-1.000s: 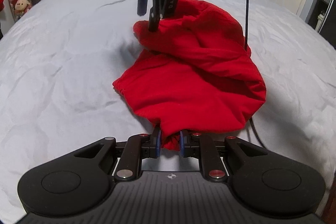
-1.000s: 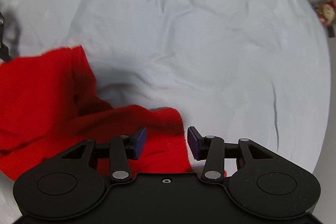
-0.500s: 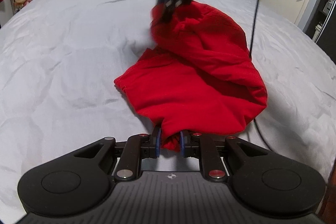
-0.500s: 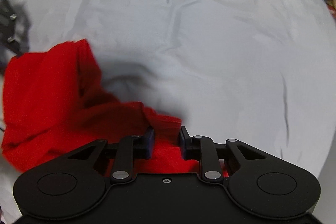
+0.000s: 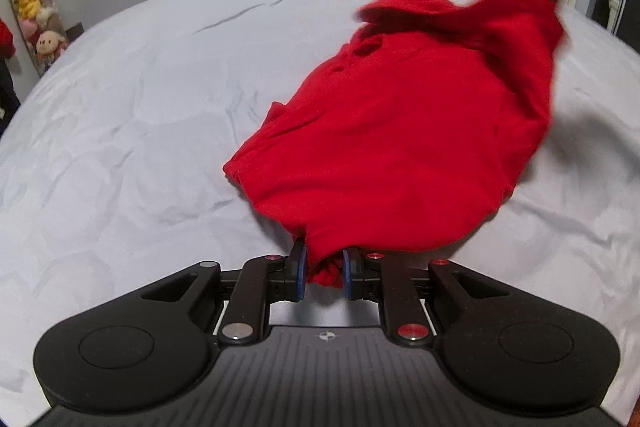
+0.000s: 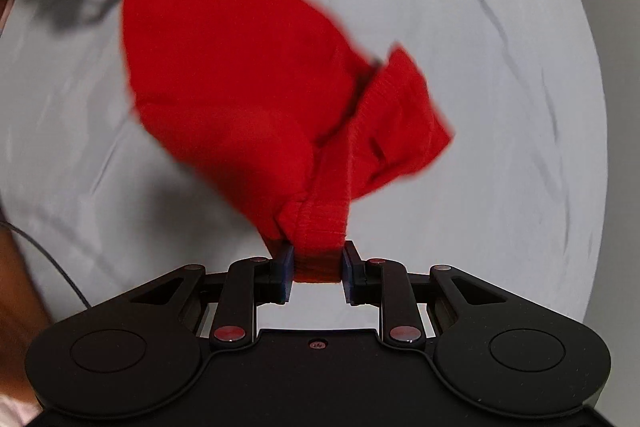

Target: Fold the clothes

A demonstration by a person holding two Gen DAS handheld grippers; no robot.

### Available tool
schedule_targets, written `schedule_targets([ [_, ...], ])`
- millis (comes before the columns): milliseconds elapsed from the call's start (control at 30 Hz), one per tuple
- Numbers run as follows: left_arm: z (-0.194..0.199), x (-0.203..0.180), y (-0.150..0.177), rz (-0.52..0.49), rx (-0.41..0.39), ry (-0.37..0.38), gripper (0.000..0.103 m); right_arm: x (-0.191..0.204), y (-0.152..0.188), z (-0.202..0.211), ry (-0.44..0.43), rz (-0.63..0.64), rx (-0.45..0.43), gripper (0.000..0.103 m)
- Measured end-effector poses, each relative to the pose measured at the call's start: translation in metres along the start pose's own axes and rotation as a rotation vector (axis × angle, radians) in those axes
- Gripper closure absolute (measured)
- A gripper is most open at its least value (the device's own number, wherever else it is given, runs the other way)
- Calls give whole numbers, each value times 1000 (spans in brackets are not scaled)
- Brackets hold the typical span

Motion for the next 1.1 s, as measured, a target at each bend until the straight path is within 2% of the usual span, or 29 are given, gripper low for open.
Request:
schedule_targets([
  [133, 4, -6, -1, -7, 21, -15, 81, 22, 56, -9, -44, -96, -13, 81],
  [200, 7, -7, -2, -21, 27, -23, 81, 35, 72, -23, -47, -134, -25, 81],
  [367, 12, -13, -4, -113, 53, -71, 75, 47, 92, -53, -64, -225, -81, 81],
  [500, 14, -18, -2, -167, 57, -96, 63, 47, 105, -66, -95, -279, -90, 81],
  [733, 11, -36, -3, -258, 42, -83, 63, 51, 151, -87, -109, -401, -74, 79],
  [800, 12, -41, -2, -282, 30, -77, 63, 59, 158, -83, -84, -395, -106, 72],
  [867, 12, -46, -1, -328, 19, -71, 63, 66, 164, -83, -47, -375, -88, 62],
  [967, 13, -52, 1, -393, 4, -86, 62, 79, 174, -79, -7, -318, -62, 61],
  [1100, 8, -57, 6, -473, 28, -139, 61, 96, 170, -55, 73, -237, -144, 61],
])
Point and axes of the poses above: each gripper's, at about its wrist camera, not at the fingertips, and z roughly against the way its jaws point, x to its left, y to its underside, the point moved 3 cm from there along -z, roughly the way its jaws point, and after that the axes turned 2 degrees about x, right-handed, at the moved point
